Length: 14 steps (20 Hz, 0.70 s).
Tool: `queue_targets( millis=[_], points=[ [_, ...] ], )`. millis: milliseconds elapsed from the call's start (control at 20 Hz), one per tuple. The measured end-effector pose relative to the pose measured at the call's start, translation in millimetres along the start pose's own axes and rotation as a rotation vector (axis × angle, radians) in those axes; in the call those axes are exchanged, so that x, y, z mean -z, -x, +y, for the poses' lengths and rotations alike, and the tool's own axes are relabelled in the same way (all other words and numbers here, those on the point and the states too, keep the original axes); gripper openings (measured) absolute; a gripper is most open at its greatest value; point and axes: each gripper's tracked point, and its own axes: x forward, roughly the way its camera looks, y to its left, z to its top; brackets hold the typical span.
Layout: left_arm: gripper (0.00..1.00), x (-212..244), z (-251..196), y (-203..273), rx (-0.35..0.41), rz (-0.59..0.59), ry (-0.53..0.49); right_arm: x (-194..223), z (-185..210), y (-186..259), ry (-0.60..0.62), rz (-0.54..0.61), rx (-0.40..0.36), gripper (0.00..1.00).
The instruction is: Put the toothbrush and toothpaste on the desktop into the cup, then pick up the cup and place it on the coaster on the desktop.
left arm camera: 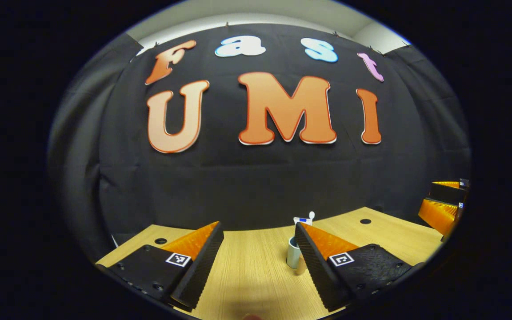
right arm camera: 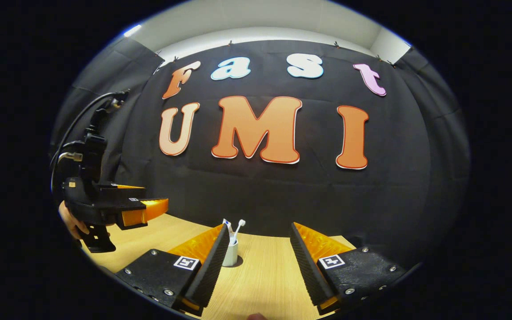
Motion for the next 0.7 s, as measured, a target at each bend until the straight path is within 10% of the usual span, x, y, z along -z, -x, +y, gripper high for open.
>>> queue_targets(
  millis=[700],
  points=[
    [1.0,-2.5,37.7,57.1,-0.087,-0.112,-0.019,3.1,32.9,5.0,0.028,-0.055,-0.055,0.83]
  ],
)
